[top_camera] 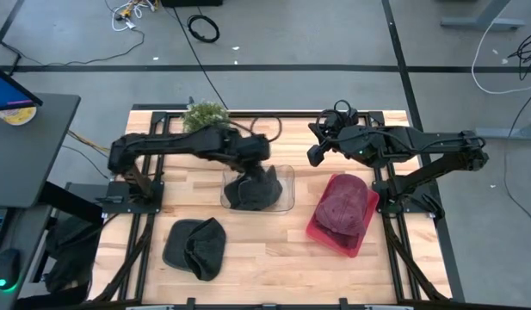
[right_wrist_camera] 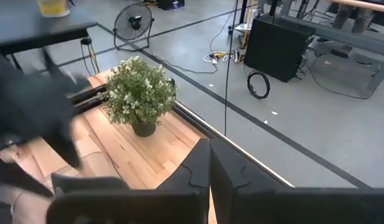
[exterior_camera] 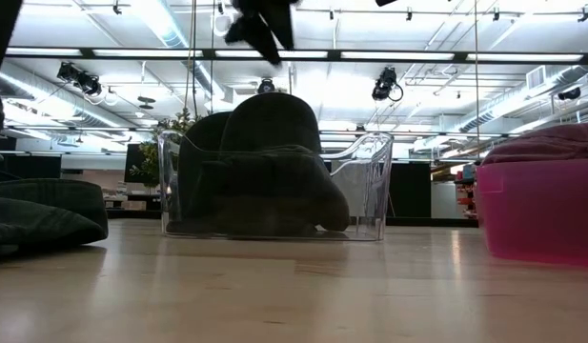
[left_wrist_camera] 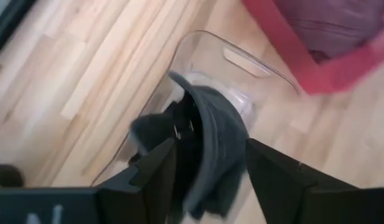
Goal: Pick & Place hat
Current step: Put the black cap into the transparent bin
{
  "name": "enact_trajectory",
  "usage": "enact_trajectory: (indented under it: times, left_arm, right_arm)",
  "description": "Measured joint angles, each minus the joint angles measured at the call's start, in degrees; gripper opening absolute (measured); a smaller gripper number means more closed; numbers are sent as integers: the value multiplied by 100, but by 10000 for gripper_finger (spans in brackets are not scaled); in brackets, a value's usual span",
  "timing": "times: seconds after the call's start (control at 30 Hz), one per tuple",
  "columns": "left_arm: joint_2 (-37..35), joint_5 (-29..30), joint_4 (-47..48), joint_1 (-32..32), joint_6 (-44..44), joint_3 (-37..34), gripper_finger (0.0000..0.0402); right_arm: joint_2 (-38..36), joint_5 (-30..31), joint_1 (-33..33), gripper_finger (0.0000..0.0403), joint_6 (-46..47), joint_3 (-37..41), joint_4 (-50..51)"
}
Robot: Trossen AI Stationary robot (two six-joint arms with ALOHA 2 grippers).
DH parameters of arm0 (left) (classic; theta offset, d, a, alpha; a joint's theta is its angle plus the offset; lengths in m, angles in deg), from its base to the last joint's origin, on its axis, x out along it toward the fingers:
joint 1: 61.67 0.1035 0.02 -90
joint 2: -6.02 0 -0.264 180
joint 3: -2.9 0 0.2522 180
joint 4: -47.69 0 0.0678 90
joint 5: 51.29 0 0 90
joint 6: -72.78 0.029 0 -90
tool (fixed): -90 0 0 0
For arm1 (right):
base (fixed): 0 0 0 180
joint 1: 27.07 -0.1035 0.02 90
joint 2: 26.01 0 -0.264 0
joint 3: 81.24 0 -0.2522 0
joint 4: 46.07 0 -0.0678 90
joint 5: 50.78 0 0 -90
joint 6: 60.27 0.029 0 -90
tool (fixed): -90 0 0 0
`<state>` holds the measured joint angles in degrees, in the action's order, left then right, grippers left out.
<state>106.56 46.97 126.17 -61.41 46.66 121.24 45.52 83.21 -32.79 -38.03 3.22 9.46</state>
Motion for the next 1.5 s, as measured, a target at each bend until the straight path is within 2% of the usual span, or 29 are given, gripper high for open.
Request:
enact_trajectory:
  times: [0.17, 0.33, 0.47, 0.63, 0.8, 1.07, 1.17, 1.33, 1.5]
  left_arm:
    - [-570, -4, 962, -311, -146, 22, 135]
    - [-908, -576, 2527, -646, -153, 17, 57]
    - [-1321, -977, 2224, -964, 11, -498, 8]
    - [-1997, -1094, 1850, -1298, -210, -1711, 5]
    - [-2965, -1340, 686, -1520, -345, -3520, 3]
    - [-4104, -1931, -785, -1385, -701, -5697, 3]
    - [-4355, -2387, -1418, -1276, -959, -6256, 6]
    - [-4550, -2810, -1975, -1066, -1229, -7027, 27]
    - [-4558, -2770, -2013, -919, -1051, -7316, 78]
  right_arm:
    - [0, -15, -1, 4, 207, 0, 279]
    - [0, -48, 0, 4, 264, 0, 291]
    - [0, -268, 0, 4, 189, 0, 272]
    - [0, -372, 0, 4, 112, 0, 264]
    - [0, -413, 0, 4, 107, 0, 234]
    - [0, -618, 0, 4, 124, 0, 103]
    - [25, -668, 0, 4, 129, 0, 25]
    - [122, -773, 0, 4, 317, 0, 24]
    - [296, -850, 0, 4, 586, 0, -28]
